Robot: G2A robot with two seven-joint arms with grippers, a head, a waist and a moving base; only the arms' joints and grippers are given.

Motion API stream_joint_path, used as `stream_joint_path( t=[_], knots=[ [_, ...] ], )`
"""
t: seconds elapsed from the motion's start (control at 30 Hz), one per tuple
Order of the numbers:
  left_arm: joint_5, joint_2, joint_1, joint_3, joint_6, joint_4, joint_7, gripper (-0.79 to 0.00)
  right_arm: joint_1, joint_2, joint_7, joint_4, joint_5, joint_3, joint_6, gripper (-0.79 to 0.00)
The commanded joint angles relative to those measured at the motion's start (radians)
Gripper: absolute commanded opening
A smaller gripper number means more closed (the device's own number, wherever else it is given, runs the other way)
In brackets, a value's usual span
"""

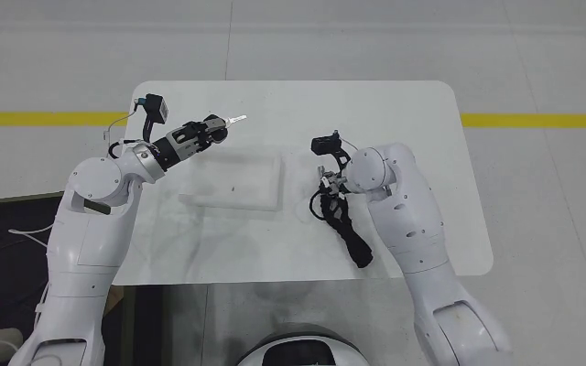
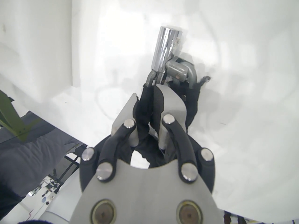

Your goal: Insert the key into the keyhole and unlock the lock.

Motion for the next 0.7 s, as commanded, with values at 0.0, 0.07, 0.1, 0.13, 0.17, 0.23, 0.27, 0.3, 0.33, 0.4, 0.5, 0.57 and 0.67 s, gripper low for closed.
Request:
stream_joint_path(
  t=[0.0,0.07,0.1,0.13,0.17,0.23,0.27,0.3,0.33,0.4,0.5,0.57,0.67],
  knots=[
    [0.0,0.0,0.0,0.0,0.0,0.0,0.0,-0.785,-0.009,-0.001,-0.005,-0.013,-0.058,-0.013,0.026,-0.576],
    [0.0,0.0,0.0,0.0,0.0,0.0,0.0,-0.785,-0.017,-0.004,-0.013,-0.022,-0.09,-0.021,0.05,-0.573],
    [0.0,0.0,0.0,0.0,0.0,0.0,0.0,-0.785,-0.02,-0.006,-0.013,-0.026,-0.089,-0.022,0.053,-0.582],
    [0.0,0.0,0.0,0.0,0.0,0.0,0.0,-0.785,-0.022,-0.008,-0.013,-0.027,-0.091,-0.023,0.054,-0.594],
    [0.0,0.0,0.0,0.0,0.0,0.0,0.0,-0.785,-0.022,-0.01,-0.013,-0.027,-0.094,-0.025,0.056,-0.597],
    [0.0,0.0,0.0,0.0,0.0,0.0,0.0,-0.785,-0.021,-0.014,-0.015,-0.019,-0.098,-0.027,0.062,-0.637],
    [0.0,0.0,0.0,0.0,0.0,0.0,0.0,-0.785,-0.02,-0.016,-0.016,-0.012,-0.102,-0.028,0.065,-0.646],
    [0.0,0.0,0.0,0.0,0.0,0.0,0.0,-0.785,-0.017,-0.018,-0.018,-0.004,-0.113,-0.031,0.072,-0.714],
    [0.0,0.0,0.0,0.0,0.0,0.0,0.0,-0.785,-0.015,-0.02,-0.023,0.0,-0.117,-0.032,0.078,-0.785],
    [0.0,0.0,0.0,0.0,0.0,0.0,0.0,-0.785,-0.014,-0.025,-0.024,0.004,-0.099,-0.029,0.069,-0.785],
    [0.0,0.0,0.0,0.0,0.0,0.0,0.0,-0.785,-0.024,-0.027,-0.031,-0.034,-0.033,0.006,0.037,-0.785],
    [0.0,0.0,0.0,0.0,0.0,0.0,0.0,-0.785,-0.032,-0.025,-0.012,-0.065,0.073,0.06,-0.005,-0.785],
    [0.0,0.0,0.0,0.0,0.0,0.0,0.0,-0.785,-0.037,-0.016,0.021,-0.099,0.246,0.155,-0.075,-0.785]
  ],
)
